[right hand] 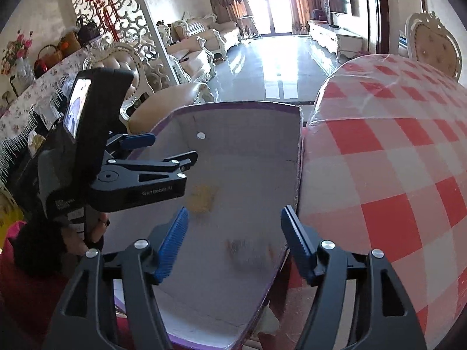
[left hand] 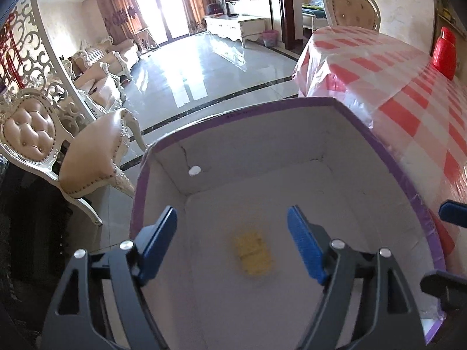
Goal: Organize snacks
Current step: 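Open the left tool over the box while the right tool releases its packet, then grasp a wrapped cake with the right tool while the left tool grasps the bread loaf bag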
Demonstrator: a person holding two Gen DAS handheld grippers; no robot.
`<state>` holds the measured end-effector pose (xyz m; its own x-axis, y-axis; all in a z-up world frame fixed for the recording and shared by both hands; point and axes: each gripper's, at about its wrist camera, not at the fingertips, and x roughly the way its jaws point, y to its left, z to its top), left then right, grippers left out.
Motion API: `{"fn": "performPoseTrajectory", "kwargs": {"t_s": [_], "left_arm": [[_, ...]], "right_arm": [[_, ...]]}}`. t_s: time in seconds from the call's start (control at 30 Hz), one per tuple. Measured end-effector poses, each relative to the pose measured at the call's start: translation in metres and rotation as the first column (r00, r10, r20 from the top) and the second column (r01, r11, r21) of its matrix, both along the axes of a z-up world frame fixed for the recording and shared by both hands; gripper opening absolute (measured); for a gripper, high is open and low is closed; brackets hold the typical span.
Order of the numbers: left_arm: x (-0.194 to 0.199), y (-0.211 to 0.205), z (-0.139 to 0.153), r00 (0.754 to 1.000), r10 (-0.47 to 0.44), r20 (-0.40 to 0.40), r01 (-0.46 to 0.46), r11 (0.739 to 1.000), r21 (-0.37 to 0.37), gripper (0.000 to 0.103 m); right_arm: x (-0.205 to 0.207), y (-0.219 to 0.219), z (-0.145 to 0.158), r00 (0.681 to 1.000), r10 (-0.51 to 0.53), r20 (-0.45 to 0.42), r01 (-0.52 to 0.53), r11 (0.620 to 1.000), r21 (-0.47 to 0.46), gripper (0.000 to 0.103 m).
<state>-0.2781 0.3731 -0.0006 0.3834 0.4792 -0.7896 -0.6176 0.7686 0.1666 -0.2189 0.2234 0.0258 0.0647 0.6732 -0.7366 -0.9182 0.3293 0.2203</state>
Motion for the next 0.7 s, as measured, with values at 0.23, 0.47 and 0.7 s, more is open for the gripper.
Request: {"fn": "performPoseTrajectory", "kwargs": {"t_s": [0.23, 0.47, 0.7], "left_arm": [[0.006, -0.002, -0.001, 0.999, 0.033, 0.004, -0.033, 0.999, -0.001, 0.095], [0.033, -0.018, 0.003, 0.998, 0.0, 0.059, 0.009, 0.99, -0.139, 0.1], [0.112, -0.095, 0.021, 0.984, -0.167, 0.068, 0.173, 0.98, -0.094, 0.1]], "right_arm": [[0.009, -0.014, 0.003, 0.998, 0.0, -0.06, 0.002, 1.0, 0.025, 0.071], [0.026, -0.064, 0.019, 0.996, -0.085, -0.006, 0.085, 0.995, 0.049, 0.087], [0.082, -0.181, 0.032, 0.911, -0.411, 0.035, 0.407, 0.909, 0.088, 0.087]]}}
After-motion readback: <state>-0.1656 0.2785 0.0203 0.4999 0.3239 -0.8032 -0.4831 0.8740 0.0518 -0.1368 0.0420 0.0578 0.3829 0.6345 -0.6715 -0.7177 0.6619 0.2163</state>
